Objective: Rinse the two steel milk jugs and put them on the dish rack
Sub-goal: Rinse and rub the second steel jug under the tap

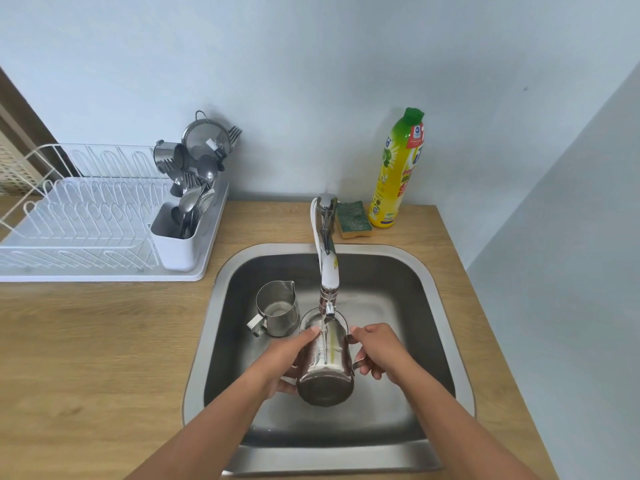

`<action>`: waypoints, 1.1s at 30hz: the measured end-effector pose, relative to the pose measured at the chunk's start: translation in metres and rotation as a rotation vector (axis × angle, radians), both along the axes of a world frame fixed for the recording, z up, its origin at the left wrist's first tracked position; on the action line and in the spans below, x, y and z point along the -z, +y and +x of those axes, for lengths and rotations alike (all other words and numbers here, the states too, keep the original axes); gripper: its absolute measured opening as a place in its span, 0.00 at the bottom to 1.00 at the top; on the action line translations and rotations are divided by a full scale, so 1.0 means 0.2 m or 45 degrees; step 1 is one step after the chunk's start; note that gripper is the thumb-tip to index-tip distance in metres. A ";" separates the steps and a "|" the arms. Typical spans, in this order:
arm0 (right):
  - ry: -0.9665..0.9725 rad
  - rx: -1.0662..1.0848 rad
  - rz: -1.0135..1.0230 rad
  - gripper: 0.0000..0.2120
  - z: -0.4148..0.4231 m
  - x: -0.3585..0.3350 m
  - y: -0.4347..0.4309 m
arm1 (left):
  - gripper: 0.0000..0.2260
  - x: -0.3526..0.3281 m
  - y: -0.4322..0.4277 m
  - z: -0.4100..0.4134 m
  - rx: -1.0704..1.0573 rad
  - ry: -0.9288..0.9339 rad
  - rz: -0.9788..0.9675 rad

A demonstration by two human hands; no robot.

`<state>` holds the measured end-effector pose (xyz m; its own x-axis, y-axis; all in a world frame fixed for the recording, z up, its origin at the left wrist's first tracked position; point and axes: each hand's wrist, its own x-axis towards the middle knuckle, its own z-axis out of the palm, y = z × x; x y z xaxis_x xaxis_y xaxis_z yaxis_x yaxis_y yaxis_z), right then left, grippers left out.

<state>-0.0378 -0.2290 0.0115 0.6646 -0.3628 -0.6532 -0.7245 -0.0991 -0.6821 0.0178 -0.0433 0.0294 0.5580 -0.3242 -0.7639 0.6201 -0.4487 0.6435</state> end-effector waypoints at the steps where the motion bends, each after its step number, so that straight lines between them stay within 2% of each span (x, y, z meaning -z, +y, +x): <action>1: 0.014 0.004 -0.007 0.15 0.00 0.00 0.00 | 0.21 0.00 0.00 0.00 0.002 0.009 0.007; 12: 0.059 -0.057 -0.048 0.17 0.00 -0.05 0.00 | 0.17 0.03 0.03 0.04 0.054 -0.040 -0.076; 17: 0.014 -0.082 -0.110 0.16 -0.04 -0.07 -0.01 | 0.29 0.07 0.05 0.07 0.060 -0.078 -0.174; 20: -0.054 -0.095 -0.199 0.14 -0.05 -0.08 -0.03 | 0.33 0.07 0.03 0.05 0.124 -0.101 -0.178; 25: -0.246 -0.095 -0.322 0.08 -0.07 -0.10 -0.05 | 0.31 0.06 -0.04 0.01 0.203 -0.276 -0.246; 30: -0.359 -0.005 -0.315 0.04 -0.08 -0.12 -0.07 | 0.32 0.06 -0.08 0.01 0.153 -0.506 -0.287; 33: -0.421 0.054 -0.286 0.04 -0.09 -0.10 -0.06 | 0.34 0.08 -0.09 0.02 0.152 -0.675 -0.224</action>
<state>-0.0552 -0.2420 0.0314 0.8069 -0.5041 -0.3080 -0.4763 -0.2468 -0.8439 0.0212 -0.0617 0.0140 0.8020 -0.5055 -0.3183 0.1439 -0.3537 0.9242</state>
